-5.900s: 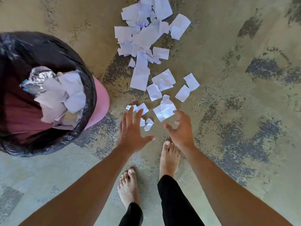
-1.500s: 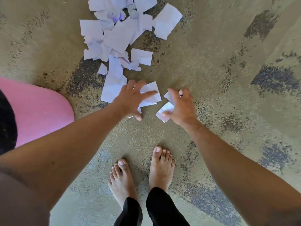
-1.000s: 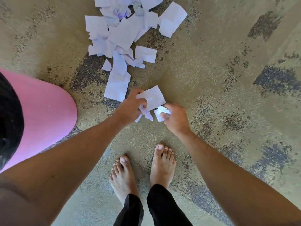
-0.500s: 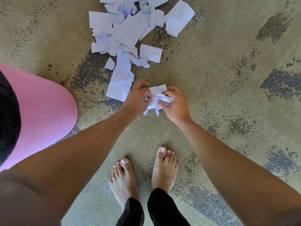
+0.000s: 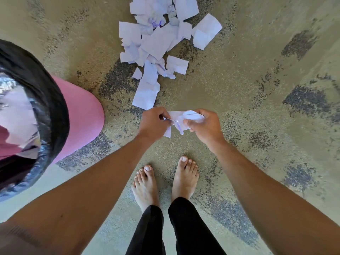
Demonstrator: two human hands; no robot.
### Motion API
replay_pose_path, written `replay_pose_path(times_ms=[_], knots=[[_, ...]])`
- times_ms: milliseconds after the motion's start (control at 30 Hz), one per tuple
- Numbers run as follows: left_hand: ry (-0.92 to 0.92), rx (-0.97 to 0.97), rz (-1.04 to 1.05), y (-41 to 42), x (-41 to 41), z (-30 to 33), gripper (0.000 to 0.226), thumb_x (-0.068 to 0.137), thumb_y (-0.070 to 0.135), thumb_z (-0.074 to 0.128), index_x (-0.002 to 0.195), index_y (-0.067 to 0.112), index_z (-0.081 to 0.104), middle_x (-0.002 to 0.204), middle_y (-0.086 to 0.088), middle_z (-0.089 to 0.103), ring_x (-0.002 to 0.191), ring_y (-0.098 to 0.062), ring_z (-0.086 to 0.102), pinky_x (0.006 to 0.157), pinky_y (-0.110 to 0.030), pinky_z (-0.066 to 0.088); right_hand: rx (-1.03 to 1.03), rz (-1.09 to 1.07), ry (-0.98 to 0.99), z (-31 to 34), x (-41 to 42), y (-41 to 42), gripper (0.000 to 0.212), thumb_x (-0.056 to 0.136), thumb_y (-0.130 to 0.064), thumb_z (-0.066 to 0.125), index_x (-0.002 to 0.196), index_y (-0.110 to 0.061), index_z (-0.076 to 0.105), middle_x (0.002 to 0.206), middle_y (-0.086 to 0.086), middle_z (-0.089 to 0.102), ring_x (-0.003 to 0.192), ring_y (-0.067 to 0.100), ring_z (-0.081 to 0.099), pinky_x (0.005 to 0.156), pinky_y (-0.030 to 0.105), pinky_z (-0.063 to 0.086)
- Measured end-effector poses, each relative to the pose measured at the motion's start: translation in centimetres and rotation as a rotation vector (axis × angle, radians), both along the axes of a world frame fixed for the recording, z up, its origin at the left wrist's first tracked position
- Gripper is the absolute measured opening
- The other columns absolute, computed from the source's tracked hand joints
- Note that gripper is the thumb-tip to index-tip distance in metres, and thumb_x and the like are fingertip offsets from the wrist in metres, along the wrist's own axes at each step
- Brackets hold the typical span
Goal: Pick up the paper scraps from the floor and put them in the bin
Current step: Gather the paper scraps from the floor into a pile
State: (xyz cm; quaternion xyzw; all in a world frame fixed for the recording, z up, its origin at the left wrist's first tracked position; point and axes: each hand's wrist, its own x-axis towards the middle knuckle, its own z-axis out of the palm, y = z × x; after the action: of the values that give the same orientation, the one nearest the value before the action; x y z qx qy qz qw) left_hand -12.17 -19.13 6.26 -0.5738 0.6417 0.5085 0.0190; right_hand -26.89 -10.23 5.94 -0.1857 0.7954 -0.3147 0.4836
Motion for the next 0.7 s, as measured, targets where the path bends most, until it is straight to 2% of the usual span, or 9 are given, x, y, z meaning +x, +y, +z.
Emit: replay_pose_path(times_ms=[133,200,267,333,367,433,567,633,700], knots=[[0.034,0.057,0.237,-0.1,2.2,6.7,0.013,0.076,0.0,0.071,0.081,0.012,0.068,0.072,0.001,0.061,0.062,-0.01,0.052,0.048,-0.008,0.039,-0.045,-0.101,-0.113,6.0,1.0,-0.7,0.019,0.075,-0.002,0.079,0.085,-0.016,0.07,0.085,0.007,0.072,0.073,0.019,0.064,0.066,0.039,0.052],[0.076,0.062,0.37,-0.6,3.3,10.3,0.013,0.077,0.003,0.074,0.081,0.013,0.067,0.075,0.0,0.061,0.064,-0.011,0.053,0.055,-0.016,0.044,-0.095,-0.178,-0.164,9.1,1.6,-1.7,0.02,0.075,0.0,0.079,0.083,-0.014,0.068,0.083,0.008,0.069,0.075,0.02,0.061,0.068,0.037,0.049],[0.11,0.049,0.467,-1.2,4.6,13.6,0.016,0.079,0.011,0.077,0.075,0.017,0.063,0.072,0.004,0.059,0.063,-0.008,0.053,0.057,-0.021,0.045,-0.11,-0.195,-0.175,12.2,2.6,-3.3,0.019,0.075,-0.002,0.079,0.081,-0.015,0.067,0.078,0.001,0.068,0.069,0.012,0.062,0.063,0.028,0.048],[0.128,0.016,0.549,-2.1,5.9,16.7,0.027,0.08,0.014,0.077,0.068,0.023,0.055,0.062,0.011,0.051,0.053,0.001,0.046,0.051,-0.012,0.038,-0.151,-0.198,-0.207,15.2,3.9,-5.1,0.019,0.076,-0.002,0.079,0.08,-0.016,0.066,0.076,-0.002,0.069,0.064,0.005,0.063,0.059,0.021,0.049],[0.132,-0.001,0.592,-2.6,6.6,18.1,0.031,0.081,0.016,0.077,0.066,0.025,0.051,0.059,0.012,0.046,0.05,0.0,0.043,0.049,-0.01,0.035,-0.17,-0.186,-0.22,16.5,4.8,-6.0,0.018,0.076,-0.002,0.079,0.082,-0.014,0.067,0.077,-0.001,0.07,0.065,0.006,0.064,0.06,0.023,0.051],[0.124,-0.044,0.669,-3.7,8.5,20.4,0.037,0.082,0.018,0.076,0.062,0.025,0.045,0.055,0.011,0.04,0.047,-0.003,0.036,0.048,-0.013,0.032,-0.189,-0.161,-0.259,18.9,6.8,-7.8,0.018,0.076,-0.003,0.079,0.086,-0.014,0.068,0.082,0.002,0.072,0.074,0.013,0.068,0.068,0.036,0.059],[0.063,-0.124,0.805,-5.8,12.6,23.6,0.033,0.084,0.021,0.073,0.067,0.014,0.046,0.059,0.001,0.043,0.052,-0.01,0.035,0.052,-0.022,0.034,-0.185,-0.096,-0.328,22.3,11.1,-10.9,0.019,0.079,-0.006,0.078,0.091,-0.017,0.069,0.089,0.002,0.074,0.085,0.02,0.071,0.078,0.051,0.059],[0.028,-0.161,0.863,-6.8,14.9,24.4,0.024,0.083,0.02,0.073,0.074,0.009,0.054,0.063,-0.001,0.049,0.054,-0.011,0.039,0.055,-0.025,0.037,-0.172,-0.042,-0.317,23.1,13.5,-12.4,0.021,0.076,-0.017,0.08,0.094,-0.019,0.068,0.097,0.007,0.073,0.093,0.025,0.07,0.079,0.055,0.058],[-0.047,-0.192,0.903,-7.7,17.0,24.9,0.02,0.082,0.022,0.073,0.081,0.009,0.059,0.068,0.0,0.056,0.058,-0.014,0.045,0.059,-0.029,0.039,-0.159,0.044,-0.261,23.8,15.7,-13.8,0.037,0.069,-0.037,0.079,0.1,-0.021,0.066,0.102,0.007,0.07,0.096,0.027,0.068,0.076,0.055,0.058]])
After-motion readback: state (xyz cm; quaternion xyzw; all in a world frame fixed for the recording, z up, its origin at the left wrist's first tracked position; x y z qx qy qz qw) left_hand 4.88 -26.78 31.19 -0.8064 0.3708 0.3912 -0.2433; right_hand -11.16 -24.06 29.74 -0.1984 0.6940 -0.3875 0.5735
